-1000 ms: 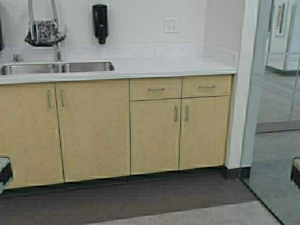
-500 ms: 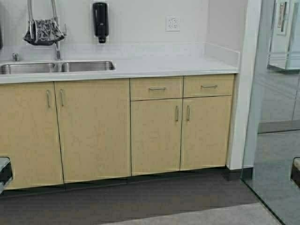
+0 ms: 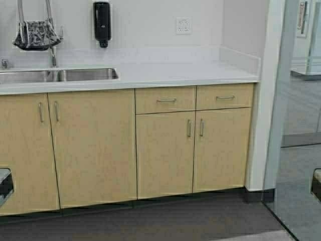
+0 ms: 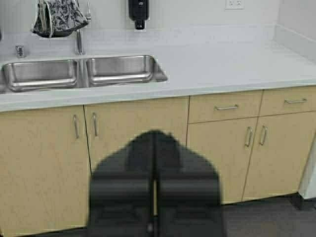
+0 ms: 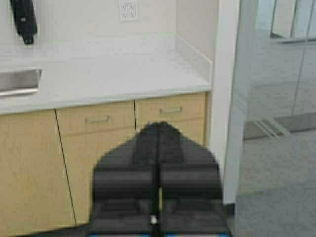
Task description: Get the cloth and wipe up the spill under the wine glass
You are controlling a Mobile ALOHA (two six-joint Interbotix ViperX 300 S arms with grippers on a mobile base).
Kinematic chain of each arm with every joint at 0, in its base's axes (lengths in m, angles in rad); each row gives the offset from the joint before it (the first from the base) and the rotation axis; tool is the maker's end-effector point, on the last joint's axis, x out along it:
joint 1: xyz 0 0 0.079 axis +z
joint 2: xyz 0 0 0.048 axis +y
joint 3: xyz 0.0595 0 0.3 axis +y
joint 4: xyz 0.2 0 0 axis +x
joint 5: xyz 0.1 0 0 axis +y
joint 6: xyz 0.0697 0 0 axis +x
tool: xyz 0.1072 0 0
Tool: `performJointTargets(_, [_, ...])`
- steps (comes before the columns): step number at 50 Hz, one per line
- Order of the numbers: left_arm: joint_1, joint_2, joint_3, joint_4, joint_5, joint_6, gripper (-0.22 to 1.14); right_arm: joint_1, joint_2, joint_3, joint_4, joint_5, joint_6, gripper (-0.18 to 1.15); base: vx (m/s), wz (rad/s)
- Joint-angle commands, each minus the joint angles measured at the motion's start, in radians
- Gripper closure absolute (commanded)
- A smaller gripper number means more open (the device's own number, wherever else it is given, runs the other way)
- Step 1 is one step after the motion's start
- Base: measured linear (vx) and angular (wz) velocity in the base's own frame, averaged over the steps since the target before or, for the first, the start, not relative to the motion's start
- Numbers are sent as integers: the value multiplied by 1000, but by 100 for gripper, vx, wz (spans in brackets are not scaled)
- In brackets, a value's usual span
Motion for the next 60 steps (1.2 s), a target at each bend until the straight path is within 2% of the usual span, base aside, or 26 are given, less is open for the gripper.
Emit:
performJointTargets(1, [0,5,-20,2,-8,0,89,2,0,-25,-2,-3,0,91,35,6])
performJointTargets(41, [0,-41,31,3,-15,-14,89,25,-28,-15,-2,-5,3,91,43,12])
performJointTargets(60, [0,-133,67,2,-6,-32,89,25,-25,-17,-2,-11,3,91,40,16])
